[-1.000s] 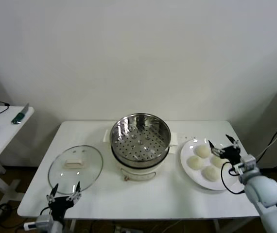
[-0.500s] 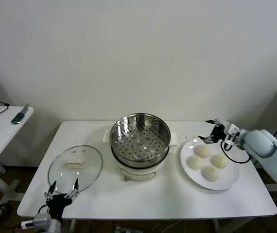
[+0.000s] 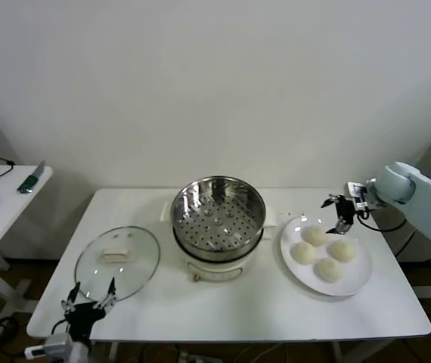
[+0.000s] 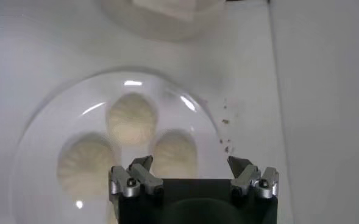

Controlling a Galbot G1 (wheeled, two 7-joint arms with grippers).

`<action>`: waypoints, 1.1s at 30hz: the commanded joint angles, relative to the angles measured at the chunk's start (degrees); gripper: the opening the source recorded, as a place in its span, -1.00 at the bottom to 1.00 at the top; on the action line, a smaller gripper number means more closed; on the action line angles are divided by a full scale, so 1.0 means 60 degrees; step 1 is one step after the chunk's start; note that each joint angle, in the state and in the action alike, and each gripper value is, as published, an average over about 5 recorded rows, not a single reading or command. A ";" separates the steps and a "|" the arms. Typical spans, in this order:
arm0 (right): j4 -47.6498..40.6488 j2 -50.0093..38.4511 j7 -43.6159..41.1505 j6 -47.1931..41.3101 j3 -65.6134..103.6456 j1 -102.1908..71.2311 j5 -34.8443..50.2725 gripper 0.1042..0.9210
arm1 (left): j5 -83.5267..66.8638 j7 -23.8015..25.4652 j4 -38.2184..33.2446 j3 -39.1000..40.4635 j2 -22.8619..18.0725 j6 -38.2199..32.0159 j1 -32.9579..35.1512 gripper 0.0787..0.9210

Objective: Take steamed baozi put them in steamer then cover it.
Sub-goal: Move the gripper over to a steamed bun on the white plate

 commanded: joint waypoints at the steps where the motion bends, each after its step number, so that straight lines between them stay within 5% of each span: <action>1: -0.1655 0.1402 -0.1058 0.0315 -0.1892 0.0995 -0.0063 0.76 | -0.0067 0.0000 0.0037 -0.0082 0.0015 -0.0018 0.0005 0.77; 15: -0.4107 0.3126 -0.0904 0.0786 -0.1318 0.0116 -0.1342 0.76 | -0.0162 -0.0017 0.0029 -0.0327 0.0002 -0.0001 0.0051 0.77; 33: -0.4662 0.3429 -0.0540 0.0885 -0.0504 -0.0527 -0.1638 0.72 | -0.0174 -0.0088 0.0135 -0.0462 -0.0005 -0.0018 0.0115 0.77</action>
